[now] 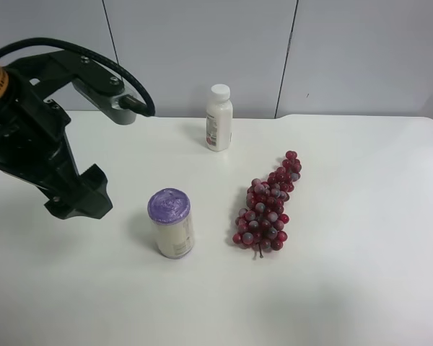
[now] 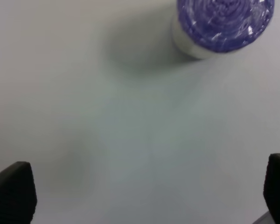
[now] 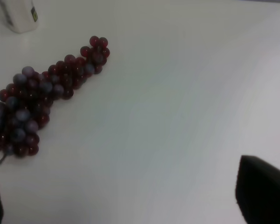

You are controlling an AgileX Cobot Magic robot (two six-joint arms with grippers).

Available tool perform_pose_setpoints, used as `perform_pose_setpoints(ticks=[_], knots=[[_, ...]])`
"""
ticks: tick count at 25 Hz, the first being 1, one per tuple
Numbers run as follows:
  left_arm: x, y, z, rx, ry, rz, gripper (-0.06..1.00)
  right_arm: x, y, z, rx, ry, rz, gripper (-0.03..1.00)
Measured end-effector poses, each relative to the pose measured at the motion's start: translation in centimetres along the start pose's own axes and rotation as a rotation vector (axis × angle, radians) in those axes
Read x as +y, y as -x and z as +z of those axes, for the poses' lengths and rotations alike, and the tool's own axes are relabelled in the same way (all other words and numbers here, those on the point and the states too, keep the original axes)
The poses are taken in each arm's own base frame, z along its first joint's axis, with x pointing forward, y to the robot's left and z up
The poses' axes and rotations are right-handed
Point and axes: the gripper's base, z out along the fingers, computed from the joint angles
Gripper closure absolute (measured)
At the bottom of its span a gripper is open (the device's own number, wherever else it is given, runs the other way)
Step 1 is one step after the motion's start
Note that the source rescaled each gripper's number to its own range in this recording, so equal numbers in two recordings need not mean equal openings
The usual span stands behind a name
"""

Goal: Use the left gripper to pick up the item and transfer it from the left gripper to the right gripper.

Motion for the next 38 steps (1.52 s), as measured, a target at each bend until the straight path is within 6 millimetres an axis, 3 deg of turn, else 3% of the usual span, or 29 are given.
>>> perform_pose_setpoints(ticks=[7, 14, 25, 38], knots=[[-1.9, 2.2, 1.8, 0.025, -0.021, 0.025, -0.06, 0.0, 0.0, 0.0, 0.000, 0.000, 0.000, -0.03], [-2.4, 4.7, 4.0, 0.055, -0.038, 0.011, -0.06, 0.0, 0.0, 0.0, 0.000, 0.000, 0.000, -0.03], [-5.3, 5.7, 6.6, 0.063, -0.071, 0.084, -0.06, 0.0, 0.0, 0.0, 0.000, 0.000, 0.002, -0.03], [-5.9, 6.5, 9.7, 0.046, -0.077, 0.091, -0.06, 0.0, 0.0, 0.0, 0.000, 0.000, 0.003, -0.03]])
